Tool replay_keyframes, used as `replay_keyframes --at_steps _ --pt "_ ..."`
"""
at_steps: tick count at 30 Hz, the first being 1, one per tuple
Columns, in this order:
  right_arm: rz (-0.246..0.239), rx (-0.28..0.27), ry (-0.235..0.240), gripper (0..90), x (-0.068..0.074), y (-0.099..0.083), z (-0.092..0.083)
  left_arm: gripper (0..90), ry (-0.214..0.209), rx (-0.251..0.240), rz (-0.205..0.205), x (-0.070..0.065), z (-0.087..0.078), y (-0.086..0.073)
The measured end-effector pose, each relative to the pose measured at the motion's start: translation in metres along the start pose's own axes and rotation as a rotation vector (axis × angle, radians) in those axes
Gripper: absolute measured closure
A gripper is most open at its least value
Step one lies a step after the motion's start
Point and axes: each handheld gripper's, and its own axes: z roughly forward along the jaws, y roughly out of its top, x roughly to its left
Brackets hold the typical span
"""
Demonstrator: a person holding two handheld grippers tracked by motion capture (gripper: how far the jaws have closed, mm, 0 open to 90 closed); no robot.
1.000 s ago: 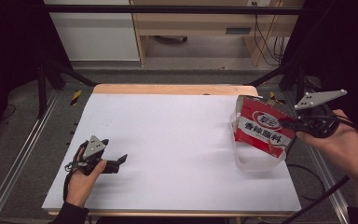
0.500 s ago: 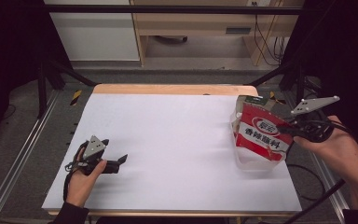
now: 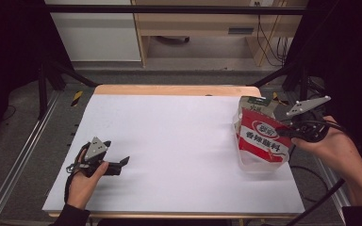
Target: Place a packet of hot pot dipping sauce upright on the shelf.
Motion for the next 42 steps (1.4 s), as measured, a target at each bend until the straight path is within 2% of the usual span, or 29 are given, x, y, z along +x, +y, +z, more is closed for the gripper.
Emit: replay_keyframes --at_steps 20,30,33,38,42 --pt "0.018 0.029 0.0 89.0 -0.005 -0.01 0.0 6.6 -0.01 0.004 0.005 -0.002 0.001 0.0" --pt "0.028 0.041 0.003 84.7 -0.009 -0.019 -0.003 6.6 -0.016 0.009 0.01 -0.003 0.002 0.0" --pt "0.03 0.026 0.0 77.4 -0.008 -0.019 -0.004 6.6 -0.016 0.007 0.008 -0.003 0.002 0.0" --pt "0.012 -0.019 -0.051 52.1 -0.006 -0.014 -0.004 6.6 -0.017 0.009 0.011 -0.003 0.002 0.0" --pt "-0.005 -0.061 -0.101 36.9 -0.003 -0.009 -0.005 6.5 -0.018 0.008 0.01 -0.003 0.002 0.0"
